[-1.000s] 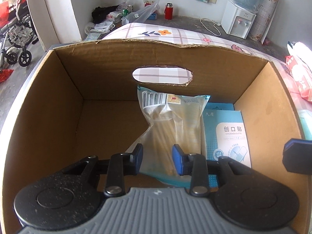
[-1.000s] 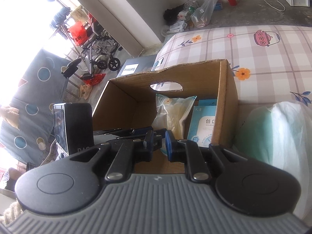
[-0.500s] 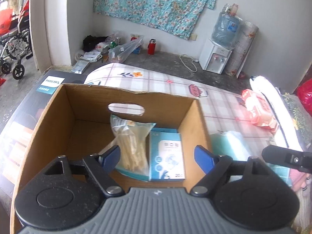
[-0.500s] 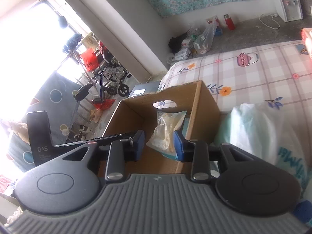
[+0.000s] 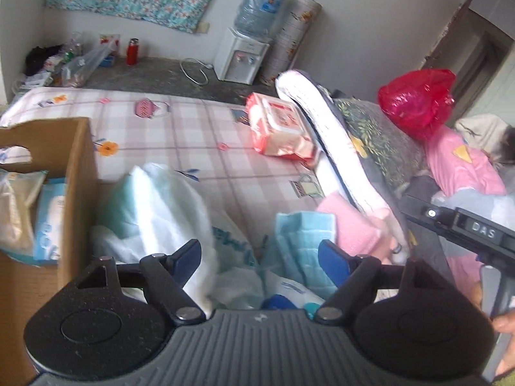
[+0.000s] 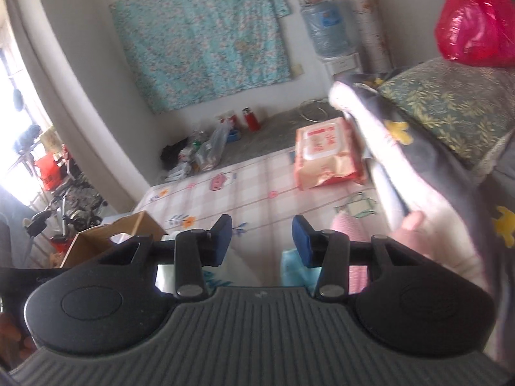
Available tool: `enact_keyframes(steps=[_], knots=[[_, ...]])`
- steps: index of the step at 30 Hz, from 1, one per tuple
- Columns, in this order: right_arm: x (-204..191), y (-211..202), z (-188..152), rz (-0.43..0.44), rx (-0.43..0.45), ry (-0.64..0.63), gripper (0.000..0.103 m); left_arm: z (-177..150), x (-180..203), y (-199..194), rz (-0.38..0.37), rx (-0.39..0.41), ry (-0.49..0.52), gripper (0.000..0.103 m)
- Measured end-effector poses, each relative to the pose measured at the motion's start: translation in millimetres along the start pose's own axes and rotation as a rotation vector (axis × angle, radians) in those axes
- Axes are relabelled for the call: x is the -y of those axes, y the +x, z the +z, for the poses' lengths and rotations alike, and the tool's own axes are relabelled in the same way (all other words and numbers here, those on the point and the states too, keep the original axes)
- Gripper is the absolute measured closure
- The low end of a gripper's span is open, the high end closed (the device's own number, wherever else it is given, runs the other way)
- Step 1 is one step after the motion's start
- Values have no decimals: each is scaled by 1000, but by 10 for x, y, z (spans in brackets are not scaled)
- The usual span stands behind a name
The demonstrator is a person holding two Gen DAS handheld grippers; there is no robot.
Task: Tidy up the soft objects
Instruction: 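Reach to the pile and grasp the pink knitted pad with the right tool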
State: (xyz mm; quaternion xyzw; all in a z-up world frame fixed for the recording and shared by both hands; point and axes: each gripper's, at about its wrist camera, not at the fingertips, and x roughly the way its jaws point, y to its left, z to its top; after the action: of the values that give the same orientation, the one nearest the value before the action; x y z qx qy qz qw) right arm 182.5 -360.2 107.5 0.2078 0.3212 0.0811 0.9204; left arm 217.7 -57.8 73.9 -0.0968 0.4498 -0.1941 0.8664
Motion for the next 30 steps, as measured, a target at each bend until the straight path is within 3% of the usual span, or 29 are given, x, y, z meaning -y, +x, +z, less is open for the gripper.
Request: enact_keyframes(steps=[3,6,12,16,20,24,30], knots=[[430,95,-88,-62,-24,27,62,-126,264,259,-26,-28,30,31],[636,255,-149,-72,-52,34,62,-225,423,486,-33,-61,37,40],[733,526,-176,-41,-102,24,62,-330,447,734,-24,-88,9,67],[719,719,-180,-54,-143,-16,63,-367,375,753,-20,-94,-20,80],[702,825,-193,-76,-158,-52,79,-386,311,698,-21,-84,-34,83],[682,728,-179,-60,-122,-68,82,-390,225,580,-27,-68,-52,83],[334,270,-218,-43,-70,-219,82,-418,117,345,-54,-41,-67,83]])
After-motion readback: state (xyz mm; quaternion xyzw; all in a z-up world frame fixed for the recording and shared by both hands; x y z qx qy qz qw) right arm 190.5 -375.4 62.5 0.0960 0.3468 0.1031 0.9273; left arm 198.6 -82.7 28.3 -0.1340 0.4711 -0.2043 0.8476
